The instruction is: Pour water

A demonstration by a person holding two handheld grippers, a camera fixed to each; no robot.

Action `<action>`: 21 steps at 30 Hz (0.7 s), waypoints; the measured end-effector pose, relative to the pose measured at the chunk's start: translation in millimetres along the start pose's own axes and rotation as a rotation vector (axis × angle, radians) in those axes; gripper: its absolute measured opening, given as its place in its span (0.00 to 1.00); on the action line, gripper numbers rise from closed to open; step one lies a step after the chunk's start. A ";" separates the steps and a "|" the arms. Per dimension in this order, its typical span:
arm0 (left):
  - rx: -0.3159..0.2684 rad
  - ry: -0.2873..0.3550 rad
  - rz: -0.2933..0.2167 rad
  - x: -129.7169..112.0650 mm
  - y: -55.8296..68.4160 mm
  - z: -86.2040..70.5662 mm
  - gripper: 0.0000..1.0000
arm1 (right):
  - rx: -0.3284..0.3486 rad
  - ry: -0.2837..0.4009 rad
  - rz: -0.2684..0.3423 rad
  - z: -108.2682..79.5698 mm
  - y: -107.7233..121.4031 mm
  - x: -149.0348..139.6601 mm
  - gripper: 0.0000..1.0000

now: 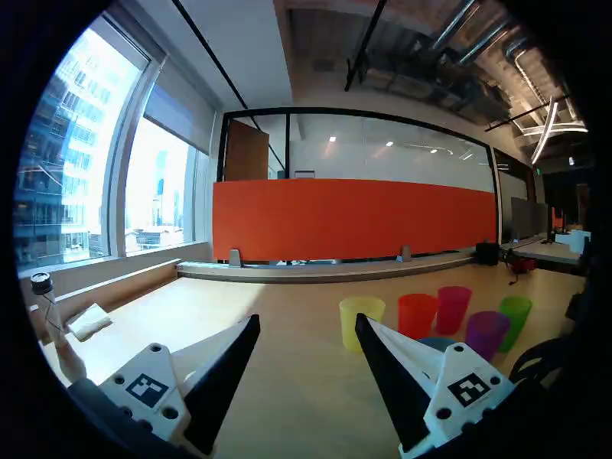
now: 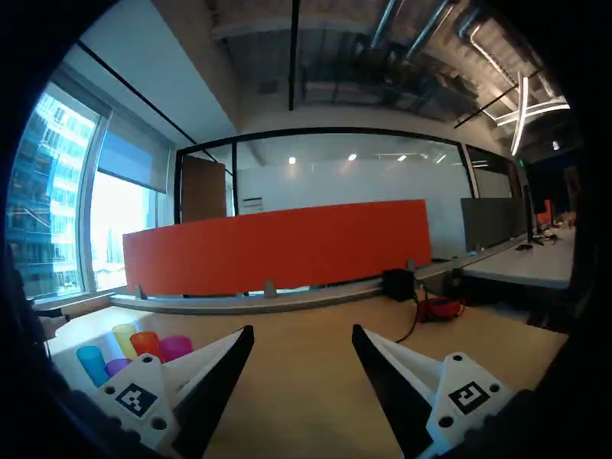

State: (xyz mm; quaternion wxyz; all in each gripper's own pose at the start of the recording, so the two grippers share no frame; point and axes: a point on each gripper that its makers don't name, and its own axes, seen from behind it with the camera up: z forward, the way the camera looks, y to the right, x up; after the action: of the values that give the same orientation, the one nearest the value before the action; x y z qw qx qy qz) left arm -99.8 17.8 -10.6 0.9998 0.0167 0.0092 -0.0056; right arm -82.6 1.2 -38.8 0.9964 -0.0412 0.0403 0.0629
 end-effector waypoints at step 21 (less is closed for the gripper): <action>0.000 -0.002 0.001 0.4 -0.8 1.1 0.93 | 0.026 -0.004 -0.013 7.4 -2.5 -17.2 0.99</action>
State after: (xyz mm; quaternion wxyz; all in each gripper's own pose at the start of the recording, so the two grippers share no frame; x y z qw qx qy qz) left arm -99.4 17.0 -9.6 0.9998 0.0166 0.0083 -0.0049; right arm -98.7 -2.7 -29.8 0.9973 -0.0284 0.0390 0.0559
